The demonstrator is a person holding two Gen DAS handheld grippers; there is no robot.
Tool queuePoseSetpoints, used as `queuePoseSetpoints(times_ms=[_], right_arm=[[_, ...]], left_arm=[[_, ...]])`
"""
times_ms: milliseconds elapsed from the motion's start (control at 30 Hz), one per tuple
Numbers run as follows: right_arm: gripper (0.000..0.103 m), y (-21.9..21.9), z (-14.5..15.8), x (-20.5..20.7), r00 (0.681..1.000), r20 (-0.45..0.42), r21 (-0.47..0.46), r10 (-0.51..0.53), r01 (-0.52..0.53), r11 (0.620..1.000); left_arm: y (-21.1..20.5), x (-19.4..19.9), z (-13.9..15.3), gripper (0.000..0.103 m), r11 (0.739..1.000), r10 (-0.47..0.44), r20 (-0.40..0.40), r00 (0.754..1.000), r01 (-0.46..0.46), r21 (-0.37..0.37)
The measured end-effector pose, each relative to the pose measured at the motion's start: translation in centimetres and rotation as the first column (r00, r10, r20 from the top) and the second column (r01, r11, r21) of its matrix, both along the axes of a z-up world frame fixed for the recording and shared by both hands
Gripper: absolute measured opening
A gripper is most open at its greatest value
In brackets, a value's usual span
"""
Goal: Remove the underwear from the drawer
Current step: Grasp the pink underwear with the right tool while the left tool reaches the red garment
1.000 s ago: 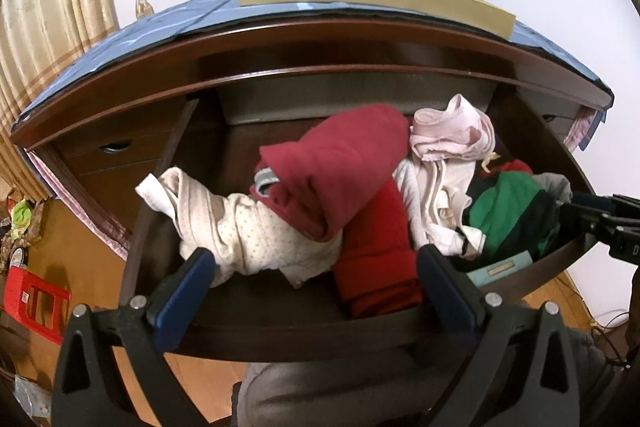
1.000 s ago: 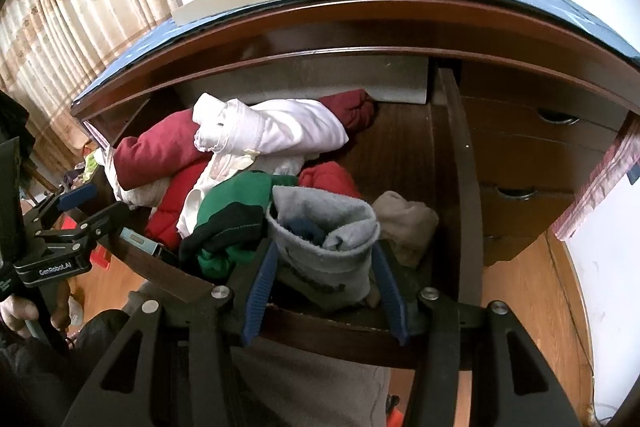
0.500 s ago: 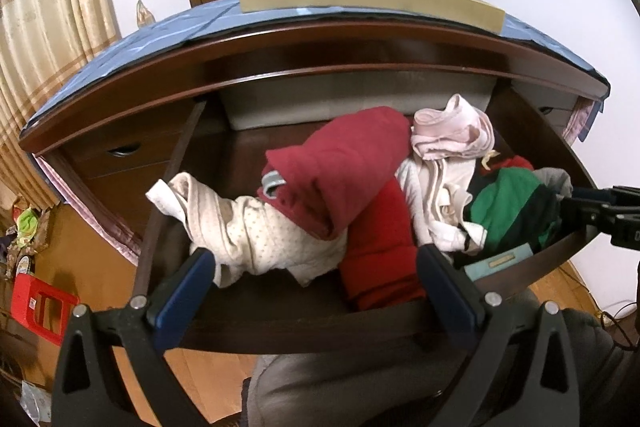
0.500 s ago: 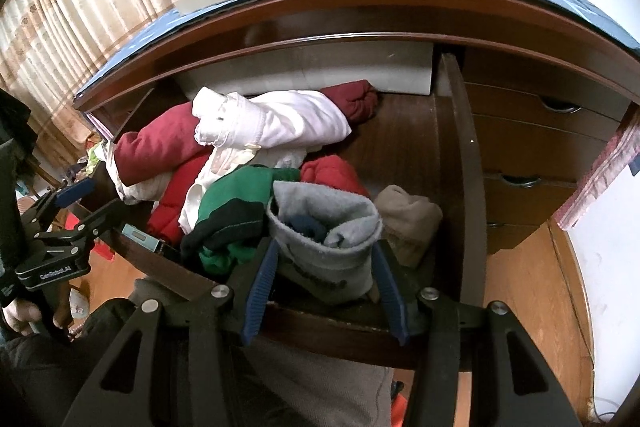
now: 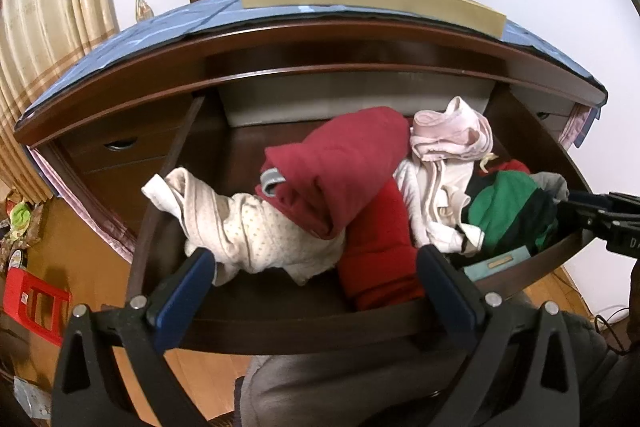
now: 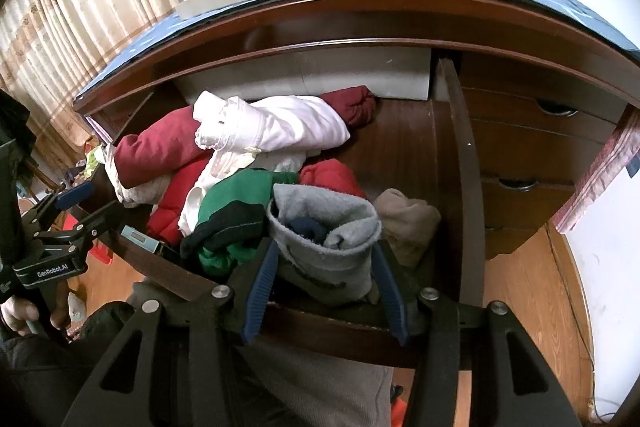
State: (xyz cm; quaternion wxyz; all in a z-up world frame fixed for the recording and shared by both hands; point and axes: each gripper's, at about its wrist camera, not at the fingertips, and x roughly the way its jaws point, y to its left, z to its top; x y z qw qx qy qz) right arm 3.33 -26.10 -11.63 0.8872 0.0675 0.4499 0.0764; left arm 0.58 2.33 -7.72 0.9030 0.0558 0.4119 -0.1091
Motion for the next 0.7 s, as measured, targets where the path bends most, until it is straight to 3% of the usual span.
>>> queuePoseSetpoints(times_ms=[233,433,533,700], right_arm=[[0.052,-0.2,0.0,-0.2,1.0,0.021,0.001,-0.003,0.003,1.0],[0.053,-0.9,0.3,-0.3,0.999,0.052,0.052,-0.002,-0.001,0.999],[0.053,-1.6,1.5,-0.7,0.993,0.117,0.127,-0.003,-0.012,0.992],[0.053,-1.3,3.4,-0.7,0.981,0.193,0.069,0.003,-0.016,0.998]], left_arm=[[0.3,0.2,0.0,0.103,1.0,0.001,-0.007,1.0,-0.001,-0.02],[-0.8,0.0,1.2,0.103,0.995,-0.045,0.062,0.997,0.039,0.095],[-0.4,0.2,2.5,0.103,0.996,-0.057,0.09,0.994,0.05,0.071],[0.8,2.0,4.1,0.103,0.999,-0.038,0.07,0.997,0.039,-0.002]])
